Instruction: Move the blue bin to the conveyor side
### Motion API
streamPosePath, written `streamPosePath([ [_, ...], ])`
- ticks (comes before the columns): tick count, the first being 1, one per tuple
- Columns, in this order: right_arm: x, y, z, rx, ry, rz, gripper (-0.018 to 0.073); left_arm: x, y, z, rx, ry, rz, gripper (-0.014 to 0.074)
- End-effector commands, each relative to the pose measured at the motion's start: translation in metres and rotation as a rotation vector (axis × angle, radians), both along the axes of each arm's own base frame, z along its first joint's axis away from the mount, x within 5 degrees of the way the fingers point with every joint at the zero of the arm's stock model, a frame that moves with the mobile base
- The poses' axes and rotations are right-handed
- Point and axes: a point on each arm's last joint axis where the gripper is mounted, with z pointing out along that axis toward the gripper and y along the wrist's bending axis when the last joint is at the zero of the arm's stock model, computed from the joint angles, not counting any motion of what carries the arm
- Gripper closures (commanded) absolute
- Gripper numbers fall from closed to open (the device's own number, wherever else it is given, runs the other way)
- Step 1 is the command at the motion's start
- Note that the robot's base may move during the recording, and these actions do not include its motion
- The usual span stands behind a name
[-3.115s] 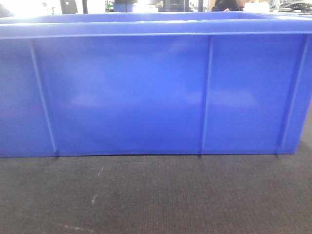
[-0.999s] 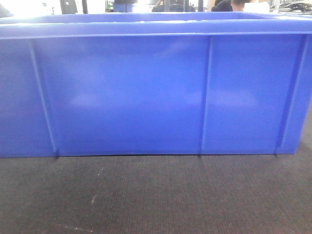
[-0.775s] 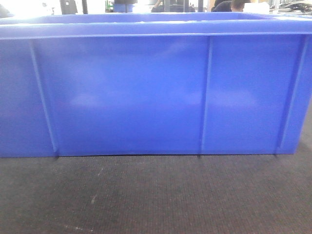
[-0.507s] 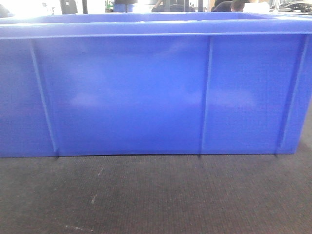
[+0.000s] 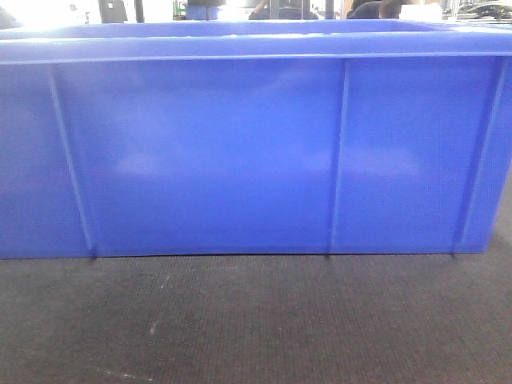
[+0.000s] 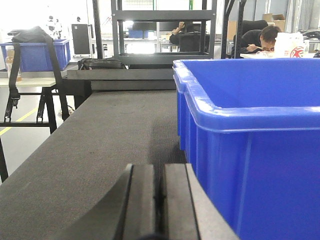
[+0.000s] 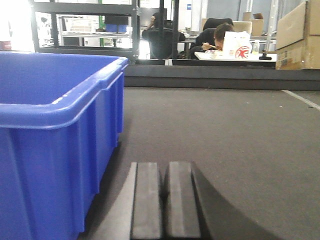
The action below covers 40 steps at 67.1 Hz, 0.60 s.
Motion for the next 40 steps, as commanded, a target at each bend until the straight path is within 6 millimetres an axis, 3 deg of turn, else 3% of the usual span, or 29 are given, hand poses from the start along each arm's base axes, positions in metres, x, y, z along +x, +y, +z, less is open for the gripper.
streamPosePath([
  [1, -0.0008, -0.0011, 0.0027, -0.001, -0.034, -0.017, 0.0628, -0.0006, 0.0000, 0.0025, -0.001, -0.023, 0.001, 0.0603],
  [40, -0.0008, -0.0011, 0.0027, -0.001, -0.034, -0.017, 0.0628, -0.0006, 0.0000, 0.0025, -0.001, -0.023, 0.001, 0.0603],
])
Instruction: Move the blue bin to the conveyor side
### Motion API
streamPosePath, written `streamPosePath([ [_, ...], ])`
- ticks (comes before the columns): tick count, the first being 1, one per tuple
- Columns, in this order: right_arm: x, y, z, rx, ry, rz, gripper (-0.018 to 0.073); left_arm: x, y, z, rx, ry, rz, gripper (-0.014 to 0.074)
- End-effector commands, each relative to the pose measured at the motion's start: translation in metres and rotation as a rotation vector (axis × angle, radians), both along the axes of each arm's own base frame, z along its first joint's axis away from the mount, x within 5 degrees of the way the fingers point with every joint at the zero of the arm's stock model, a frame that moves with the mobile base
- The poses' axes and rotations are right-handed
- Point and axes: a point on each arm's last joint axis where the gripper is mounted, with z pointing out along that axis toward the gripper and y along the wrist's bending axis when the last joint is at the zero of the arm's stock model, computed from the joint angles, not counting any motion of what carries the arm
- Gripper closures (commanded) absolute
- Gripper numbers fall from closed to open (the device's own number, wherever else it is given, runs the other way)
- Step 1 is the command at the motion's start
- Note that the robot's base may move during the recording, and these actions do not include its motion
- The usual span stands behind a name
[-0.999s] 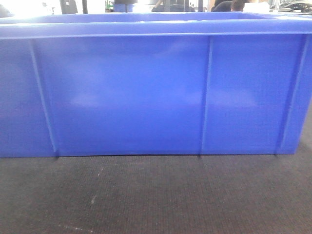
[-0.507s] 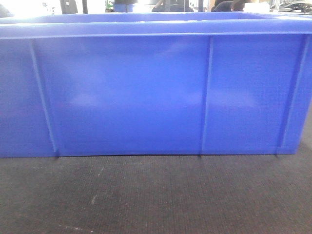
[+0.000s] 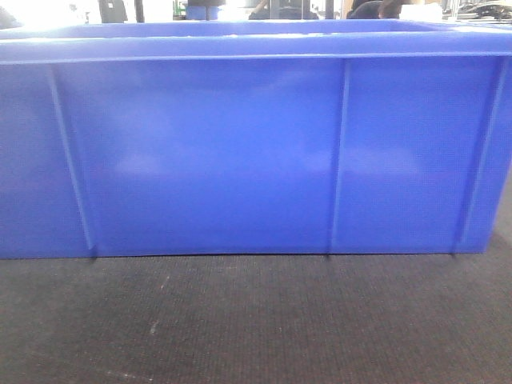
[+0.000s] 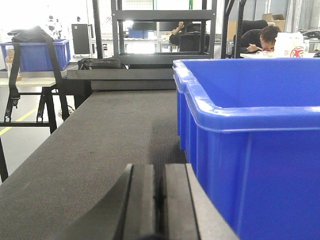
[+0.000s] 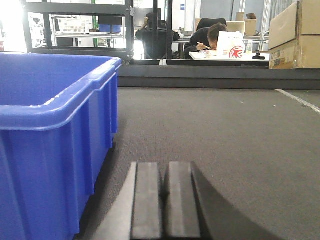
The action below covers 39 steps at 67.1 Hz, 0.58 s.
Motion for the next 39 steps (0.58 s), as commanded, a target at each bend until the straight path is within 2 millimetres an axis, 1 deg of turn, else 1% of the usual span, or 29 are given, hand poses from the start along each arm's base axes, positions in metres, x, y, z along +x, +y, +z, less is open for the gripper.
streamPosePath([
  [1, -0.0008, -0.0006, 0.0027, -0.003, -0.034, -0.008, 0.0628, -0.0006, 0.0000, 0.0025, -0.001, -0.023, 0.001, 0.0603],
  [39, -0.0008, -0.0006, 0.0027, -0.003, -0.034, -0.008, 0.0628, -0.0006, 0.0000, 0.0025, -0.001, -0.023, 0.001, 0.0603],
])
